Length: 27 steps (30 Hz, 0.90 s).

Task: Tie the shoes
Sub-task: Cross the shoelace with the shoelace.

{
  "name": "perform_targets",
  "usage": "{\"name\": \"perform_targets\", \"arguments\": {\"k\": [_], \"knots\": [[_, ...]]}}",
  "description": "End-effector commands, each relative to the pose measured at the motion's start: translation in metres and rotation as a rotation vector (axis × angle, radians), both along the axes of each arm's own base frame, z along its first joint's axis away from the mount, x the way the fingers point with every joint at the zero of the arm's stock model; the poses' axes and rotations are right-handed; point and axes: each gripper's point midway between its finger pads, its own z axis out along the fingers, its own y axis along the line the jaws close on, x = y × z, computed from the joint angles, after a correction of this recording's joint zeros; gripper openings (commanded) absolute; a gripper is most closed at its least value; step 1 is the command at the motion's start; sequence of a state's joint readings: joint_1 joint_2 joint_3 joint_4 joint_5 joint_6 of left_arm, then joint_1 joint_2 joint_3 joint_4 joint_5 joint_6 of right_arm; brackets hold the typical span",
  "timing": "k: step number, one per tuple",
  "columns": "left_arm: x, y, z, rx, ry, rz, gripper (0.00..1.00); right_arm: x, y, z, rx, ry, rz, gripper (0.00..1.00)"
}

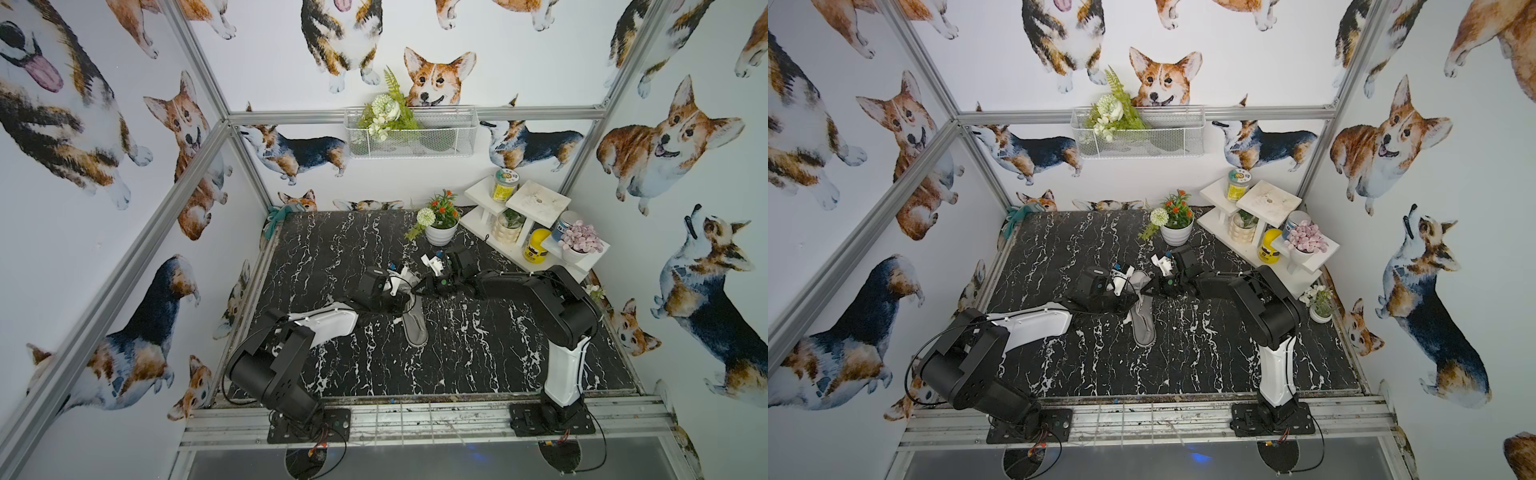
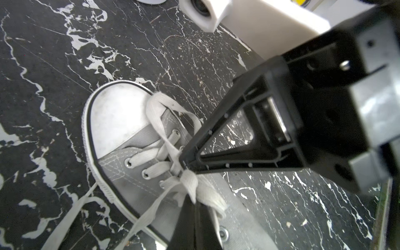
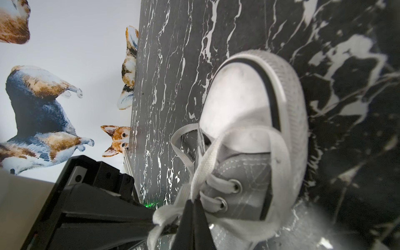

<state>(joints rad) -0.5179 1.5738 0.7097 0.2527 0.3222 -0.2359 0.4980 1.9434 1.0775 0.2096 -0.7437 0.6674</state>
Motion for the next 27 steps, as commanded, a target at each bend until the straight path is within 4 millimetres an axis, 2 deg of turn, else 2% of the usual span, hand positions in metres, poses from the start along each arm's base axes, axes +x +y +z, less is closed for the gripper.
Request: {"name": "perform_targets", "arguments": {"k": [1,9,13,20,27], "knots": [[0.003,-0.006,0.008,-0.029,-0.022,-0.014,0.0,-0.007,0.003,0.002,0.004,-0.007,0.037,0.0],[0.003,-0.007,0.01,-0.039,-0.024,-0.016,0.0,-0.007,0.0,-0.005,-0.044,-0.014,0.043,0.0],[0.002,-0.006,0.008,-0.036,-0.019,-0.014,0.0,-0.002,-0.005,-0.002,-0.075,-0.042,0.036,0.0],[0.001,-0.004,-0.003,-0.015,0.008,-0.012,0.0,0.009,-0.007,0.014,-0.065,-0.081,0.035,0.13],[0.001,-0.005,0.001,-0.024,0.008,-0.01,0.0,0.013,-0.02,0.022,-0.07,-0.099,0.013,0.19]]}}
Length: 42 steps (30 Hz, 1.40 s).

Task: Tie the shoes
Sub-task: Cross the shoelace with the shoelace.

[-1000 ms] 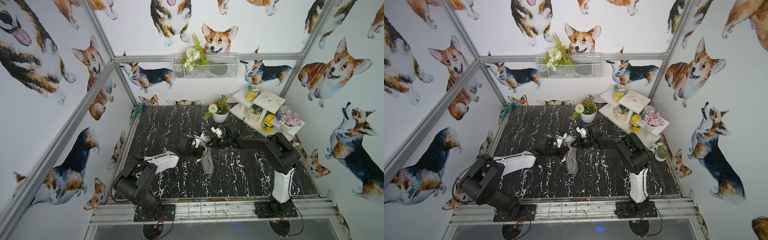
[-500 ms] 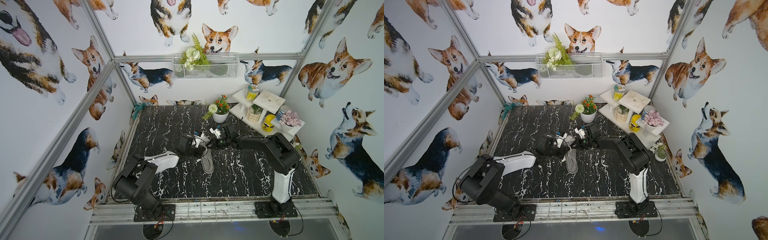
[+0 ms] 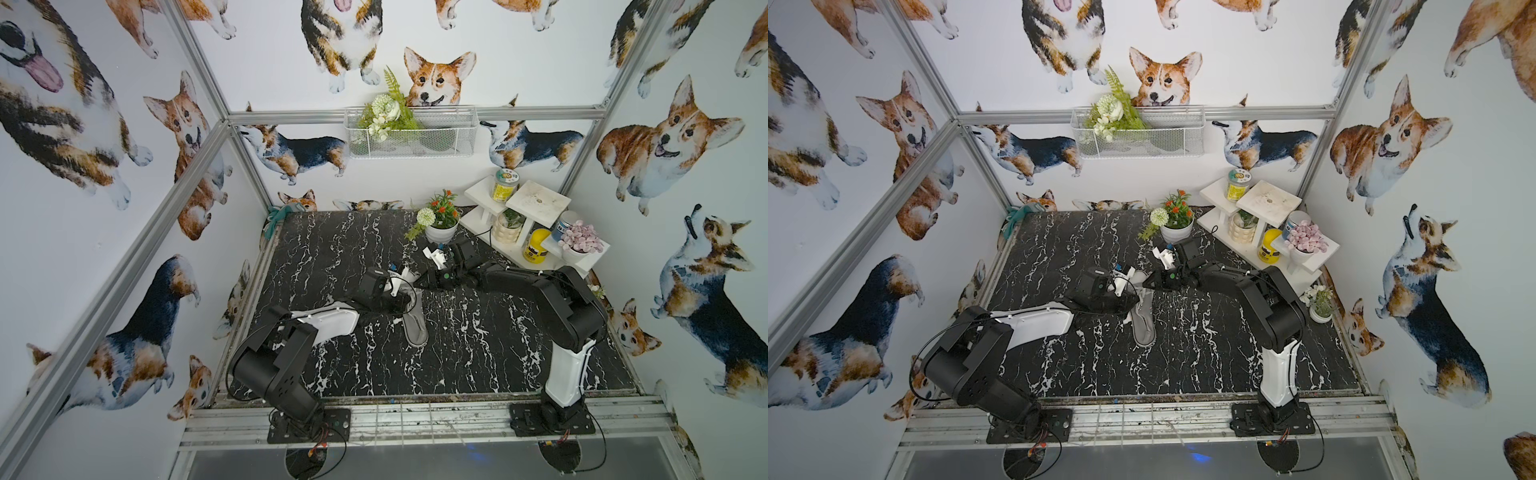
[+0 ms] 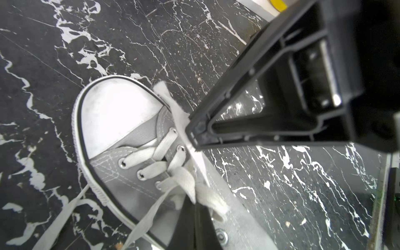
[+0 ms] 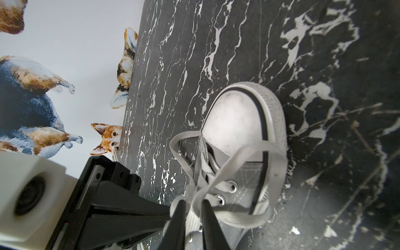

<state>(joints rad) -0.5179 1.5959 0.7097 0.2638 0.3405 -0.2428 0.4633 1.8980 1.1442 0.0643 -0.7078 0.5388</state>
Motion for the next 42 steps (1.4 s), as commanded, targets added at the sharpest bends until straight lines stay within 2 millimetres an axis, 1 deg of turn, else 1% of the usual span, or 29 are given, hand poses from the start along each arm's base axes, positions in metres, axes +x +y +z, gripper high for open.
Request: {"name": "perform_targets", "arguments": {"k": [1,4,6,11,16,19,24,27,31,36,42], "knots": [[0.002,-0.002,0.006,-0.014,-0.01,-0.001,0.0,-0.003,-0.006,0.002,-0.01,-0.01,0.005,0.2],[0.001,-0.003,0.005,-0.015,-0.007,-0.003,0.0,-0.005,-0.01,0.004,-0.004,-0.02,0.003,0.2],[0.001,-0.003,0.006,-0.017,-0.006,-0.005,0.0,-0.005,-0.01,0.0,-0.003,-0.01,0.004,0.2],[0.0,-0.003,0.01,-0.027,-0.015,-0.008,0.0,-0.004,0.001,-0.007,0.003,0.004,0.026,0.17],[0.0,-0.006,0.014,-0.043,-0.02,-0.019,0.0,-0.007,0.01,-0.013,0.0,0.016,0.053,0.1],[0.0,-0.008,0.015,-0.051,-0.022,-0.024,0.0,-0.011,0.011,-0.014,-0.002,0.02,0.074,0.06],[0.002,-0.006,0.016,-0.043,-0.03,-0.012,0.0,-0.016,0.006,-0.008,-0.008,0.01,0.098,0.02],[0.003,-0.005,0.016,-0.042,-0.029,-0.004,0.0,-0.019,0.005,-0.002,-0.01,0.001,0.108,0.01],[0.005,-0.003,0.016,-0.036,-0.03,0.01,0.0,-0.023,0.003,0.0,-0.01,0.007,0.112,0.0],[0.004,-0.002,0.017,-0.039,-0.03,0.013,0.0,-0.023,0.002,-0.001,0.002,0.02,0.108,0.0],[0.004,0.0,0.012,-0.029,-0.016,0.015,0.0,-0.019,0.0,0.014,0.074,0.029,0.103,0.0]]}}
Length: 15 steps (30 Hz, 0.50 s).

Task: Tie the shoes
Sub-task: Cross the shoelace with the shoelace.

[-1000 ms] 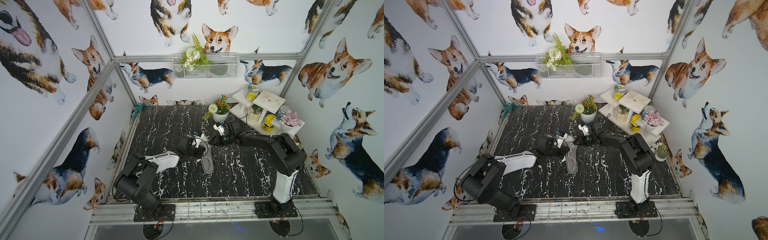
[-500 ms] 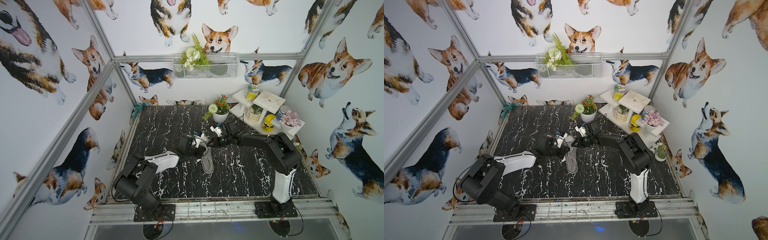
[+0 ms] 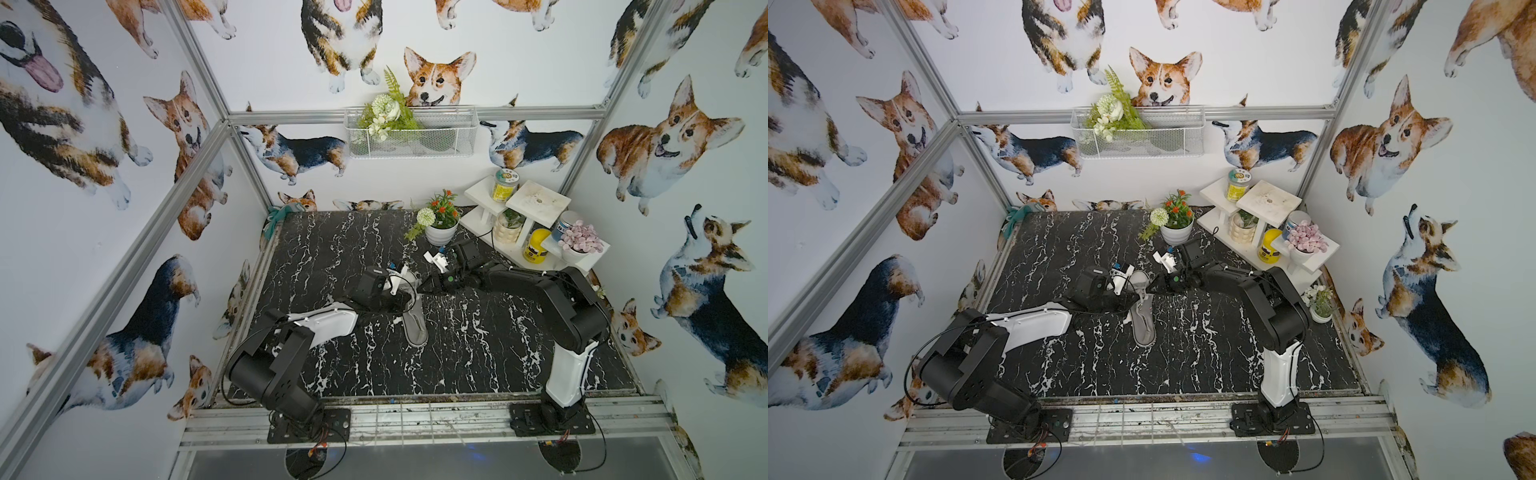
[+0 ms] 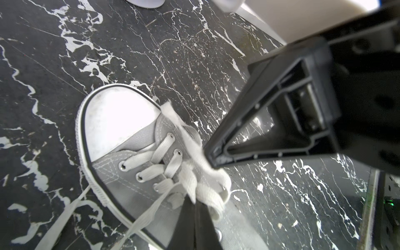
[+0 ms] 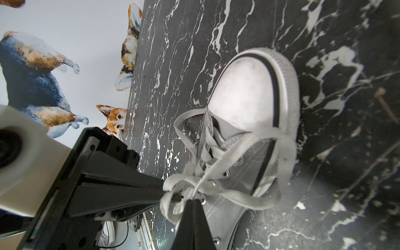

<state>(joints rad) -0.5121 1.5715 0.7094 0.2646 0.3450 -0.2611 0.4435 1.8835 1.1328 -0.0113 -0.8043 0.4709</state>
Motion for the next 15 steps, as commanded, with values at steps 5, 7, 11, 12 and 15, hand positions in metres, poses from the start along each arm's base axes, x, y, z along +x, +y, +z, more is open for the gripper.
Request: {"name": "perform_targets", "arguments": {"k": [5,7,11,12,15], "knots": [[0.008,-0.006,0.003,0.0,0.005,-0.008,0.0,0.002,0.008,0.008,0.063,0.016,0.009,0.0],[0.008,-0.007,0.002,-0.003,0.011,-0.014,0.0,0.006,0.008,0.003,0.056,0.025,-0.007,0.0],[0.007,-0.011,-0.001,-0.008,0.032,-0.034,0.0,0.011,0.011,0.0,0.062,0.04,-0.035,0.0],[0.006,-0.012,-0.002,-0.007,0.043,-0.039,0.0,0.012,0.012,-0.002,0.057,0.042,-0.042,0.0],[0.006,-0.014,-0.005,-0.005,0.063,-0.049,0.0,0.016,0.012,-0.006,0.044,0.047,-0.062,0.0]]}}
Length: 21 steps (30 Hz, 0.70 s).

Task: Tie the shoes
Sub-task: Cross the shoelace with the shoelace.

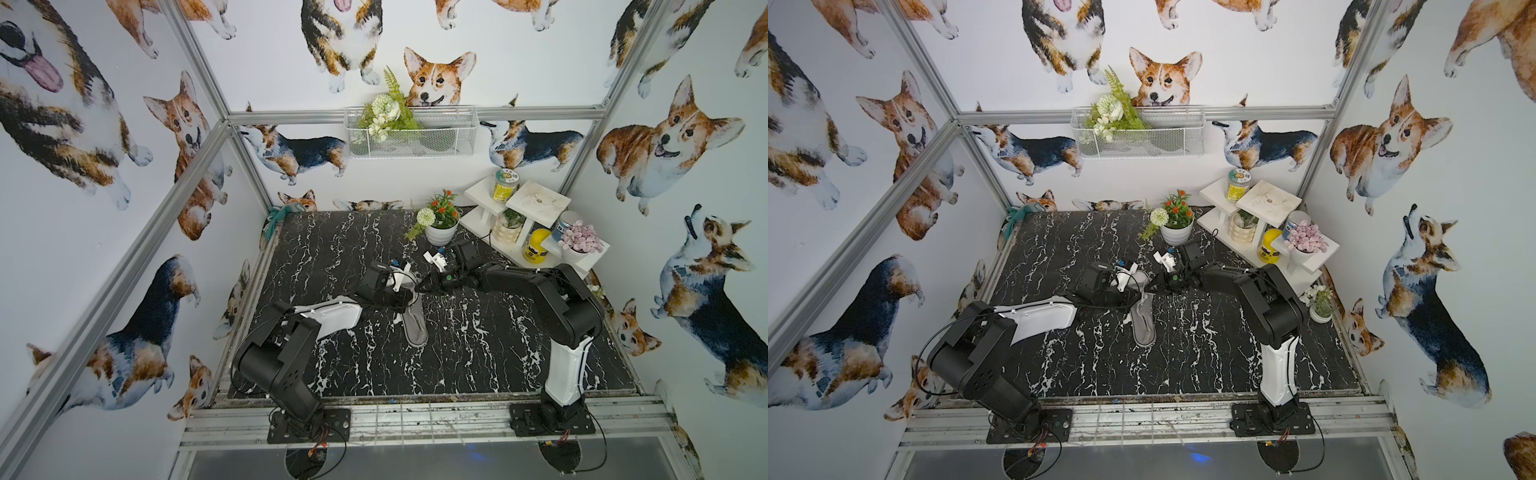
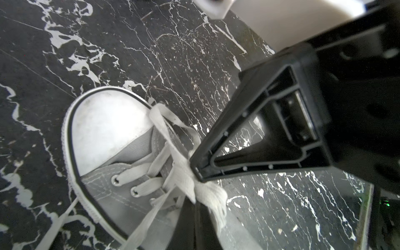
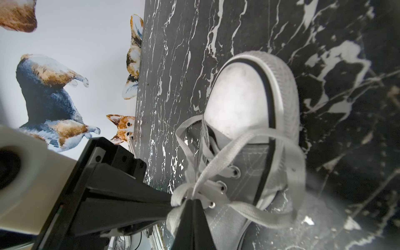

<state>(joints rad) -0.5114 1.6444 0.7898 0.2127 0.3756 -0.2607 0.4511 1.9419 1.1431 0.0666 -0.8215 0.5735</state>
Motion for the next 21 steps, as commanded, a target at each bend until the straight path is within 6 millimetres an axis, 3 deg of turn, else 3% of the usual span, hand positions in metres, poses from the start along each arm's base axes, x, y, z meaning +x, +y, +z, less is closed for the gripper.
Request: {"name": "perform_targets", "arguments": {"k": [1,21], "knots": [[-0.003,-0.005,0.001,-0.013,0.016,-0.031,0.0,0.011,0.002,0.002,-0.001,-0.02,-0.039,0.0],[-0.004,0.005,0.001,0.012,-0.006,0.011,0.0,0.007,-0.002,0.009,-0.016,-0.043,-0.031,0.0]]}}
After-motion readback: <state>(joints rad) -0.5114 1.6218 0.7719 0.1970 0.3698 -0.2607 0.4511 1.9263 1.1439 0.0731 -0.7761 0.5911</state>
